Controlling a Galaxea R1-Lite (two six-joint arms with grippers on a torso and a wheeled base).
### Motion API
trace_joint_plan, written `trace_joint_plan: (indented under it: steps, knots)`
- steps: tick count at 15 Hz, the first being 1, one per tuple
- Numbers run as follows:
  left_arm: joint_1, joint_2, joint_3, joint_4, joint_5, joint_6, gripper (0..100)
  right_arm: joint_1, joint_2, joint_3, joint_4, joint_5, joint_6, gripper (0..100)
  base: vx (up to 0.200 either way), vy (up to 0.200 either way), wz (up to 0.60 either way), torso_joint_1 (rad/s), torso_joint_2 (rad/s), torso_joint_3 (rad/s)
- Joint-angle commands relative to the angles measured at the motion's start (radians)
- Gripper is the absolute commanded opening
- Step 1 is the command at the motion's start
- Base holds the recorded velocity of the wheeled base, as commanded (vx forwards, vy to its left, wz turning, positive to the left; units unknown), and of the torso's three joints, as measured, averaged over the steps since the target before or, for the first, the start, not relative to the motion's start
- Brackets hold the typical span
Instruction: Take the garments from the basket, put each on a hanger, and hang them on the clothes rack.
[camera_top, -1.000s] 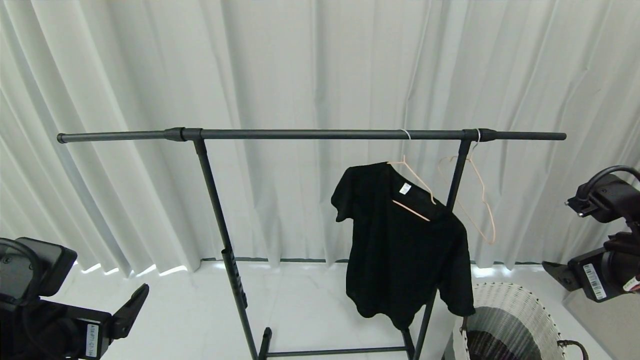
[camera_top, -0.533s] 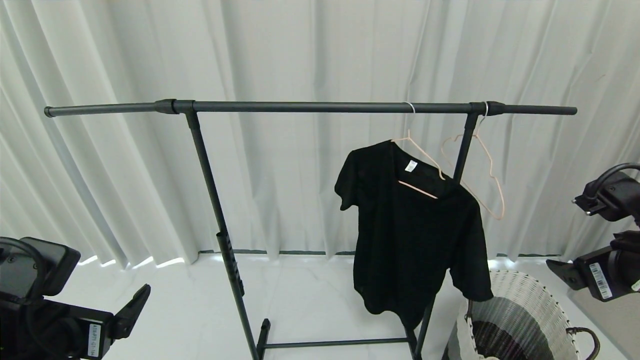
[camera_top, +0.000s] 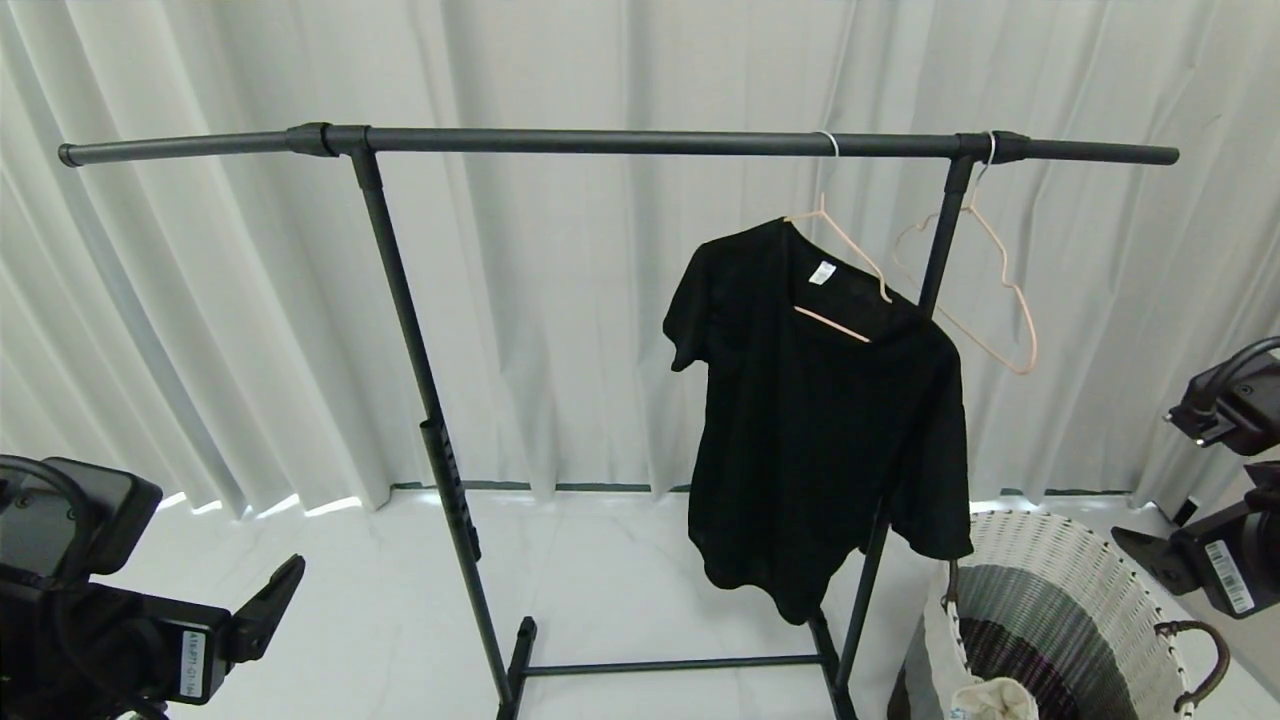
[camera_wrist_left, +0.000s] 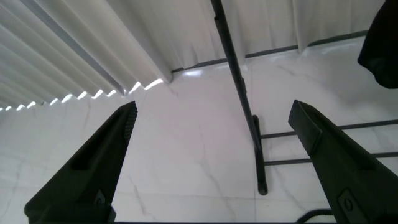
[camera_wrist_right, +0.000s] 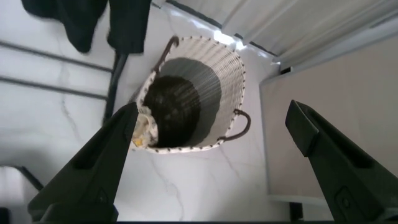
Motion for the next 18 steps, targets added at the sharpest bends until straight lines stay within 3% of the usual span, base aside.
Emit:
trace_joint_plan:
  steps: [1,6,11,18]
  knots:
    - [0.0,-0.001,-0.001,0.0,-0.001,0.0,100,0.001,-0.053,0.042,-0.004,0.003,-0.032,100,0.0,0.0,0.0,-0.193,0.47,0.276]
    - [0.004,0.008,0.013,0.001,-0.005,-0.041,100,-0.018,-0.082,0.053,-0.021,0.003,-0.036,100,0.0,0.0,0.0,-0.182,0.47,0.289]
    - [0.021,0.011,0.039,0.001,-0.039,-0.064,100,-0.045,-0.084,0.137,-0.112,0.003,-0.037,100,0.0,0.0,0.0,-0.144,0.43,0.277]
    - [0.01,0.04,0.044,0.001,-0.041,-0.06,100,-0.073,-0.081,0.203,-0.121,0.006,-0.036,100,0.0,0.0,0.0,-0.015,0.04,0.03]
